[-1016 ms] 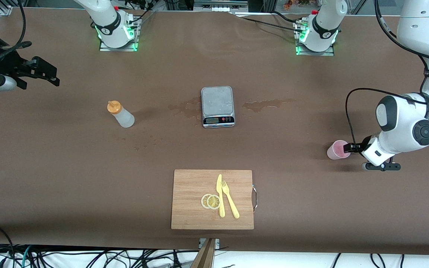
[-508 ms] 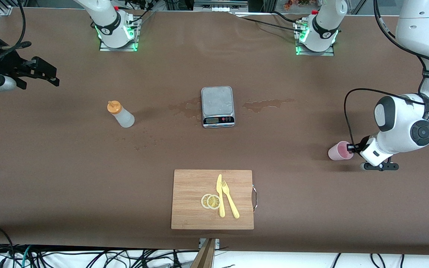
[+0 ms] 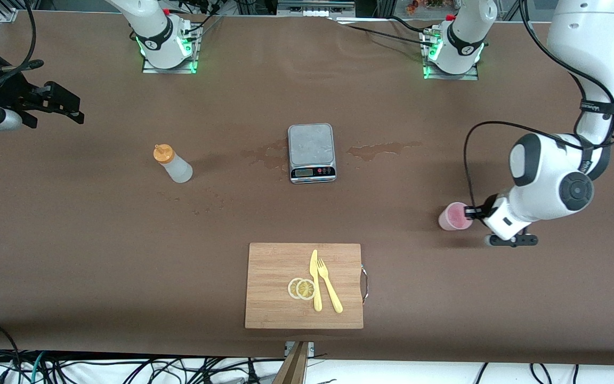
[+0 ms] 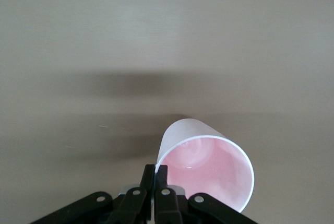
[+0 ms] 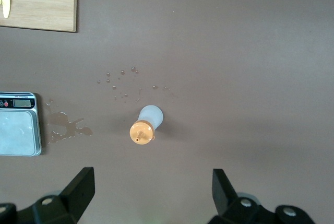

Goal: Add sauce to pink cup with both arms
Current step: 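Grasp the pink cup with the left gripper and lift it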

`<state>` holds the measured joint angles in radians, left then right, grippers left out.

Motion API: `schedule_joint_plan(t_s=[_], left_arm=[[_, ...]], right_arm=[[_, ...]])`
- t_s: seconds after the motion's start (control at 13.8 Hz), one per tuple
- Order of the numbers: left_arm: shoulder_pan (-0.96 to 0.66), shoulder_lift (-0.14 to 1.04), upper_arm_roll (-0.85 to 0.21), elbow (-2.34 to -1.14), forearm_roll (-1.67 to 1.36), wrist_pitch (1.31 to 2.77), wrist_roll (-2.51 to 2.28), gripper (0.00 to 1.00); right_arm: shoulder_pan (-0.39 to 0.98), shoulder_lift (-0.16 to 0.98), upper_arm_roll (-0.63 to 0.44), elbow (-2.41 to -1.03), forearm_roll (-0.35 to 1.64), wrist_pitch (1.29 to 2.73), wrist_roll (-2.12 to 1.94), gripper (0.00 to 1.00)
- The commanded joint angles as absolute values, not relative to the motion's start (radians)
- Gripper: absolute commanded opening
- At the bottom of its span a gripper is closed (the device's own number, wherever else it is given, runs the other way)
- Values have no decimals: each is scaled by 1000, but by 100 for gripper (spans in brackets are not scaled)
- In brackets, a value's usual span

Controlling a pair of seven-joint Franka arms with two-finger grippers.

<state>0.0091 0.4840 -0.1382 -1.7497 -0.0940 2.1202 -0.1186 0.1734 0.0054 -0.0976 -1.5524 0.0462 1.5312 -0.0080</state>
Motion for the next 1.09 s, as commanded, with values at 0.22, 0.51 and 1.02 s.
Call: schedule_joint_plan(t_s=[0.22,0.51,1.02], left_arm=[[-18,443,-359,-1730,-110,2048,-361,0],[-86,449,-475,-1743,-101,2049,-635,0],[-210,425,-564,-1811,-91,2115,-929,0]], right_arm=[[169,18,-98,-1532,61,1528,-11,100],[170,18,-98,-1532,61,1528,-11,100],[169,20,-100,-1532,61,1528,-9,100]])
